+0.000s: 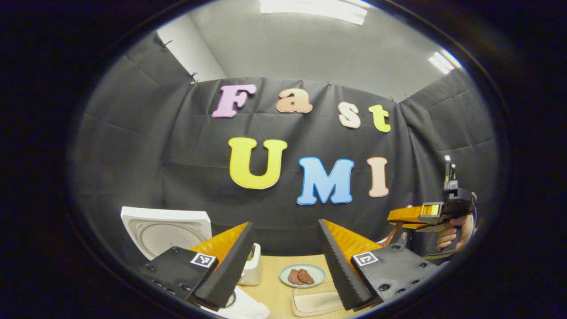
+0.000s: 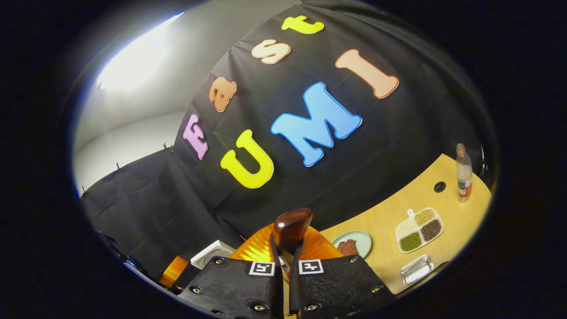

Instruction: Close the left gripper, press the button to open the rice cooker; take a wooden spoon from the chopstick holder with the right hand, scoop a spoonful of rice and pour it into the rice cooker, then put the wooden spoon back into the chopstick holder.

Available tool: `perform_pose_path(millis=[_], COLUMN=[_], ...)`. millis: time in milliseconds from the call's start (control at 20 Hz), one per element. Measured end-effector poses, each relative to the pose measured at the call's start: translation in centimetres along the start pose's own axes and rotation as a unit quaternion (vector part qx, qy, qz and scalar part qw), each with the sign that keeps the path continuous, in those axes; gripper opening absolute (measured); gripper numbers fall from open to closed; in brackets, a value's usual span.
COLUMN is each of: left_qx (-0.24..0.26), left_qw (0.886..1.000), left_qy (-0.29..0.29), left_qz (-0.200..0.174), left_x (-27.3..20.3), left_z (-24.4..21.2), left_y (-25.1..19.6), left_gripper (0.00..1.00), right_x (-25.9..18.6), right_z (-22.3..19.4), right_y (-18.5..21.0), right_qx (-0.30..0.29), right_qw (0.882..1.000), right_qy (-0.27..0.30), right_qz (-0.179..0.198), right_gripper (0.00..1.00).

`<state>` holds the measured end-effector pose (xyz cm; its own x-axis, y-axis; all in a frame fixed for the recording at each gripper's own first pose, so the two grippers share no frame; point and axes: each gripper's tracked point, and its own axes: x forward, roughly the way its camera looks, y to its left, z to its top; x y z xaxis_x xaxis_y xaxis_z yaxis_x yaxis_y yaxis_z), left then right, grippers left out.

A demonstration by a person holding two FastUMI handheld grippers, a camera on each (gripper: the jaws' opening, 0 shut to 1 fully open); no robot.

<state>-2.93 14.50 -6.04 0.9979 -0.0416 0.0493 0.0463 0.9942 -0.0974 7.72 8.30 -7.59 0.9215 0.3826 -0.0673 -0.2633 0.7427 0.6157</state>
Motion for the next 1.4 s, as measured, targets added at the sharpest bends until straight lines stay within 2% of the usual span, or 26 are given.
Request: perform_pose_path(millis=[250,400,650,1000,1150,1400], left_qx=[-0.014,0.003,-0.006,0.010,0.016,0.015], left_qw=[1.000,1.000,1.000,1.000,1.000,0.999], left_qy=[-0.003,-0.005,0.007,0.022,0.024,0.030], left_qz=[-0.019,-0.021,-0.018,-0.016,-0.012,0.003], left_x=[0.9,0.7,0.8,0.3,-0.2,-1.1], left_z=[0.1,0.6,0.0,-0.2,-0.1,-0.1], left_y=[-3.1,-3.4,-3.4,-4.1,-4.6,-4.4], left_gripper=[0.96,0.97,0.97,0.97,0.97,0.97], right_x=[-1.6,-2.6,-3.5,-4.4,-4.3,-3.3], right_z=[1.3,1.8,1.7,-0.5,-2.6,-6.1], right_y=[-3.7,-6.2,-10.6,-18.9,-20.4,-22.7], right_qx=[0.005,0.003,-0.007,-0.007,-0.001,-0.026], right_qw=[0.999,0.998,0.994,0.979,0.977,0.972], right_qy=[-0.015,-0.020,-0.019,-0.001,0.012,0.047], right_qz=[-0.040,-0.064,-0.109,-0.202,-0.214,-0.229], right_gripper=[0.05,0.05,0.05,0.05,0.05,0.06])
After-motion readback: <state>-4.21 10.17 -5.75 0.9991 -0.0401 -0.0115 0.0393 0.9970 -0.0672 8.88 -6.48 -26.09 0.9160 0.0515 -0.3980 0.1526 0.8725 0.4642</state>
